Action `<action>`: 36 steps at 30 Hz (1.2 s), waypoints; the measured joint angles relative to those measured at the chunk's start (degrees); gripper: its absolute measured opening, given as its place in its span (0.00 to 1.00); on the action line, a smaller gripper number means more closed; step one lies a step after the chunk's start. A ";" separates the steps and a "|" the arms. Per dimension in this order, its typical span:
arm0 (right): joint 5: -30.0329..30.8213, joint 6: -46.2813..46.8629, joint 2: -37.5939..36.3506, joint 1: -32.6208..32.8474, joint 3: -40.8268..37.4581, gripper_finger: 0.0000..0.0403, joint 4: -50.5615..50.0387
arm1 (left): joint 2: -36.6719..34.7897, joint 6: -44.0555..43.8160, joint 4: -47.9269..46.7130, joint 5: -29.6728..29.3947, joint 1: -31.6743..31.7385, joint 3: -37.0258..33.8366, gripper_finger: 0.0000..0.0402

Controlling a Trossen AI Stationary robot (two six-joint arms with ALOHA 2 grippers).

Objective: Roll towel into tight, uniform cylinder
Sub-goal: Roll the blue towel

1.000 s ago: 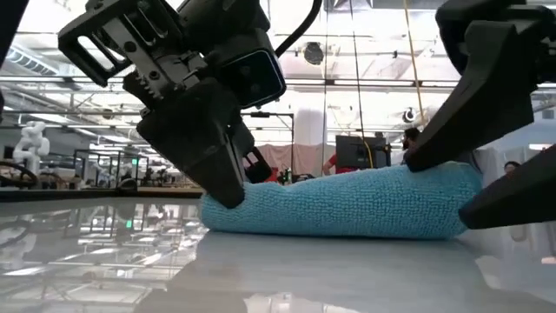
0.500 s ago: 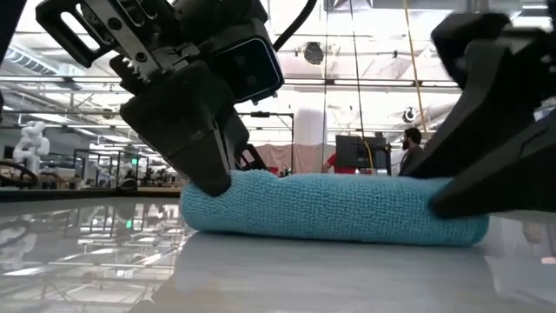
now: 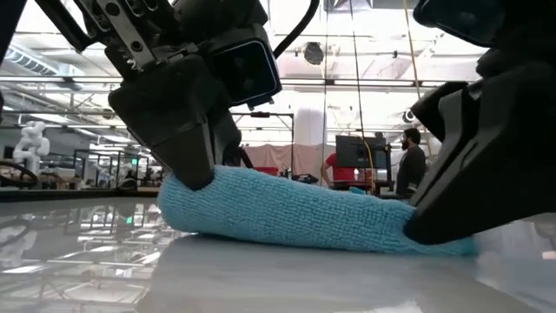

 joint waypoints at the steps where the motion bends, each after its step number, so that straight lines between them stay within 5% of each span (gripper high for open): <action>1: -1.50 1.23 -0.06 -0.05 0.00 0.02 0.44 | 0.00 -0.48 -0.27 0.00 -0.01 0.02 0.03; 12: -18.60 9.59 -3.50 -3.37 -0.17 0.00 1.76 | -0.04 -4.29 -1.47 -0.11 -0.23 0.17 0.04; 19: -22.43 13.91 -3.96 -5.01 -2.81 0.00 5.36 | -0.04 -7.99 -2.23 -1.88 -0.30 0.15 0.04; 27: -18.57 15.01 -4.02 -4.11 -5.38 0.00 10.20 | -0.04 -9.05 -2.30 -4.91 -0.28 0.09 0.06; 36: -8.66 17.84 -3.96 -1.66 -11.98 0.00 22.78 | -0.04 -2.92 -0.86 -10.29 -0.28 -0.02 0.26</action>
